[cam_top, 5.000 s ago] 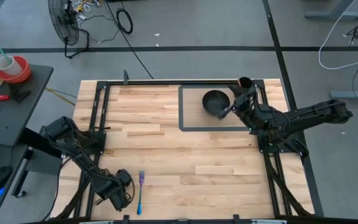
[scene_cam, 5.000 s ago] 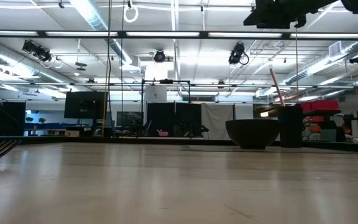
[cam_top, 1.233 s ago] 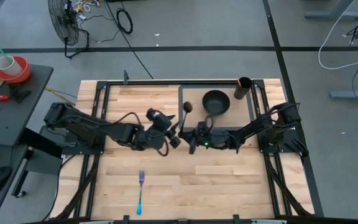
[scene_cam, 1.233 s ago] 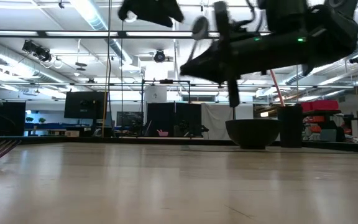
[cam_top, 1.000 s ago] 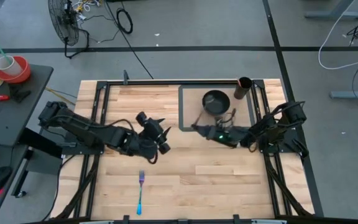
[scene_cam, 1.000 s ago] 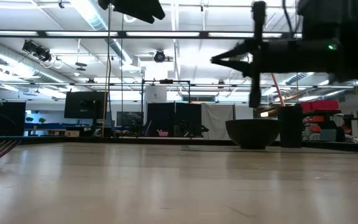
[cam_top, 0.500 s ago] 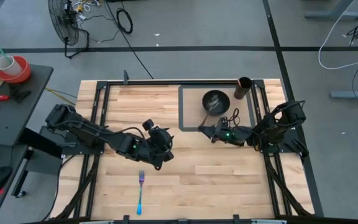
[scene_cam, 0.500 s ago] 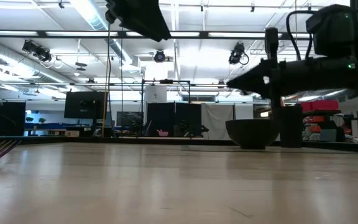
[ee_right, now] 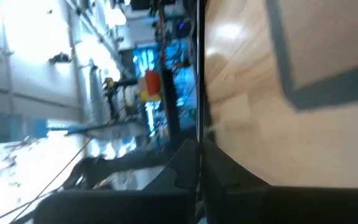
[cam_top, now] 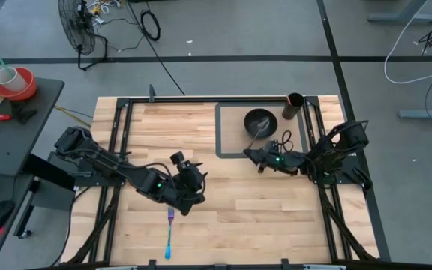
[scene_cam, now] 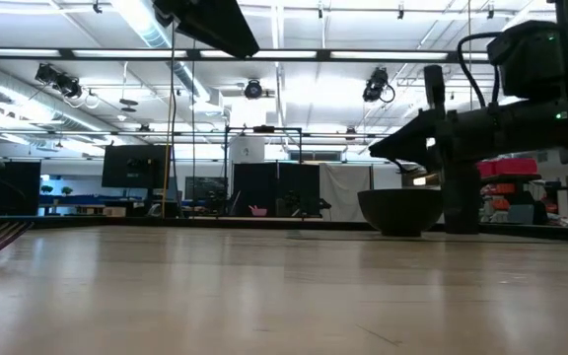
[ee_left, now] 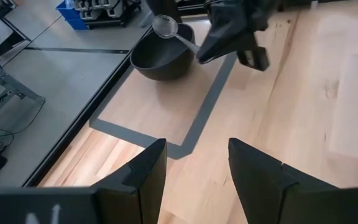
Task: Pick & Place Utensil
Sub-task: Put the black spoon into the black bowl on the transparent mat
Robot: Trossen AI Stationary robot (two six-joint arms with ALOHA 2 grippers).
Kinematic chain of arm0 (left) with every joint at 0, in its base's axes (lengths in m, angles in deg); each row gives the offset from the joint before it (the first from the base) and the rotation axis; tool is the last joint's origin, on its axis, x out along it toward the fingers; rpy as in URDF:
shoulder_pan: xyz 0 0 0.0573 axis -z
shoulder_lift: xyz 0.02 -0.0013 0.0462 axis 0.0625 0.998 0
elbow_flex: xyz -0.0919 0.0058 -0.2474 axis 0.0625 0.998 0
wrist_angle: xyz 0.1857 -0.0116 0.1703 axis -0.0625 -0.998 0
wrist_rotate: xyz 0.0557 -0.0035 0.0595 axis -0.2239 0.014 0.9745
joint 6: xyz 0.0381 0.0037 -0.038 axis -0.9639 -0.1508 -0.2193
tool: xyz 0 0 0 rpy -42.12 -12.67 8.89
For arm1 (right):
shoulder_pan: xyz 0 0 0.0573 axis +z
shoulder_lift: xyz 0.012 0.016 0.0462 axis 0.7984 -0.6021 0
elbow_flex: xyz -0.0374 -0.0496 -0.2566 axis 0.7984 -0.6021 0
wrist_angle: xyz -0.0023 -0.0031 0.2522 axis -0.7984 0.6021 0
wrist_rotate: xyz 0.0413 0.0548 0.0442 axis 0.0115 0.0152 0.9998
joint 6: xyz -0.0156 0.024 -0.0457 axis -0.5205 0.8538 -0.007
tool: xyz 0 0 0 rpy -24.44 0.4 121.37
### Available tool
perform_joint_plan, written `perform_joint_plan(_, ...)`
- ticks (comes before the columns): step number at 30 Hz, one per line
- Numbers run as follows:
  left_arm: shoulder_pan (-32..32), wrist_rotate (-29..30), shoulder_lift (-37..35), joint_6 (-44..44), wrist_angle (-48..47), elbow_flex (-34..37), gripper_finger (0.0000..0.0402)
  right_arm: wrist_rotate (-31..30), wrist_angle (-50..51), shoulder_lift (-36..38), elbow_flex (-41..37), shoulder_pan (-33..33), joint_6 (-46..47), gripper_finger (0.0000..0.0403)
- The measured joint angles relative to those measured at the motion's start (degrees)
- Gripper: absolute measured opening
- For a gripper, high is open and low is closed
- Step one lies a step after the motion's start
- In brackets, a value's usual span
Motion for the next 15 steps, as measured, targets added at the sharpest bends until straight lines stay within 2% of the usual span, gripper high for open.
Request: perform_joint_plan(15, 0.94, -0.42, 0.13, 2.82, -0.38, 0.0, 0.0177, 7.7, -1.46, -0.02, 0.02, -6.35, 6.95, 0.001)
